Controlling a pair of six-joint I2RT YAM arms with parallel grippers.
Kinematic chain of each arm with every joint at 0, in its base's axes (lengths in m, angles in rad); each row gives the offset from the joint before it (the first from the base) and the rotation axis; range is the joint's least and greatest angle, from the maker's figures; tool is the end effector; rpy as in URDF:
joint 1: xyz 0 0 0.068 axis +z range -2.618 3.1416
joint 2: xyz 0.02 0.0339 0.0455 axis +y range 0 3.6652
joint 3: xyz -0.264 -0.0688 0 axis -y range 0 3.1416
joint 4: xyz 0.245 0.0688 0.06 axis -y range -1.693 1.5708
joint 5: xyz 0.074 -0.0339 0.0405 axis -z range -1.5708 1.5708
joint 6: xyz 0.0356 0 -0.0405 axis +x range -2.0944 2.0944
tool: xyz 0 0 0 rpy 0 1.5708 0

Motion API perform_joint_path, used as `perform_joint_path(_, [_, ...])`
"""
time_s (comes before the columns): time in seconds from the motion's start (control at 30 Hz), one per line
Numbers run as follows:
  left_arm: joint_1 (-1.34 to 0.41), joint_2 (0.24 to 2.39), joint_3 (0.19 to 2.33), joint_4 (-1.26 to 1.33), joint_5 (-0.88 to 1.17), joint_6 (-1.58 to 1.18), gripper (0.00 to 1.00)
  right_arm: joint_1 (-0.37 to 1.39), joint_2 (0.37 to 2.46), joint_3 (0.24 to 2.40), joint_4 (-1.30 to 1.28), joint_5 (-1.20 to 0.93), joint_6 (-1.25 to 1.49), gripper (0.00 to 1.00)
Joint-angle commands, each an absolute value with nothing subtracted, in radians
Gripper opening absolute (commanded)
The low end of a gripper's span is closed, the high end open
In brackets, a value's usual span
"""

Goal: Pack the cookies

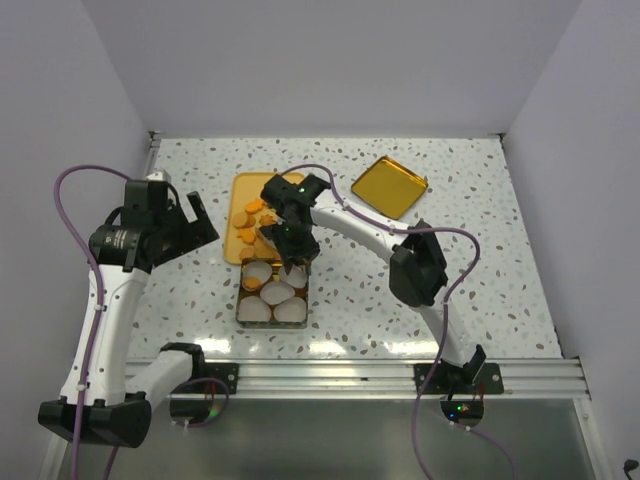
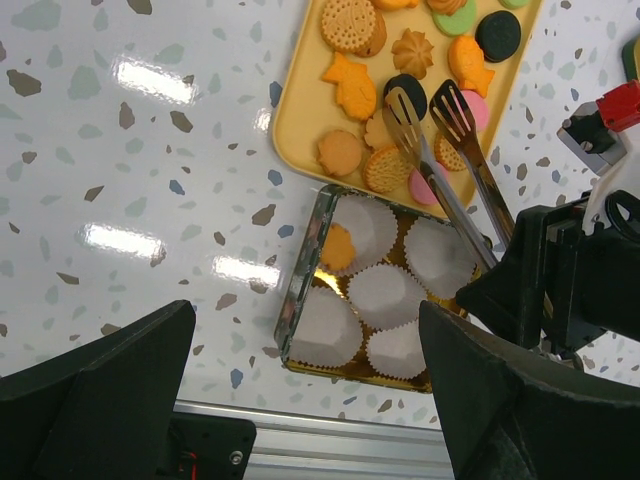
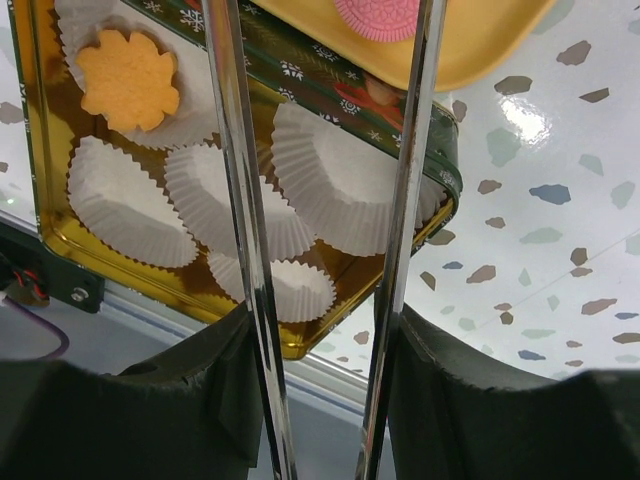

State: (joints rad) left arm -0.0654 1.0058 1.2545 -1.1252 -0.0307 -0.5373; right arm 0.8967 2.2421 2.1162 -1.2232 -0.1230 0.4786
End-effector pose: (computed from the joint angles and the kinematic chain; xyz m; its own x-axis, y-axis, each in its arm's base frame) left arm 0.1712 -0.0101 0.3707 -0.6822 -0.4680 -0.5618 -0.3532 0.8837 -0.3072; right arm 0.2830 0.3612 0.2423 -0.9053 -0.4009 -0.1401 -0.4228 0.8822 0.2075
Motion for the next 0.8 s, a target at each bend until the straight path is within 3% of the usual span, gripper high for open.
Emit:
perform_joint_path(0.0, [-0.058, 1.003, 1.285, -1.134, -0.044, -0.514, 1.0, 0.896, 2.253, 2.126, -1.2, -0.15, 0.48, 0.47])
perform_joint_path(0.33, [-0.058, 1.015, 1.287, -1.126, -0.049, -0.514, 1.0, 0.888, 2.267, 2.151, -1.204, -0.158, 0.476, 0.37])
perform_joint_path(0.77, [-0.058, 1.035, 1.296, -1.117, -0.058, -0.529, 1.0, 0.865, 2.178, 2.24, -1.281, -0.1, 0.454, 0.35])
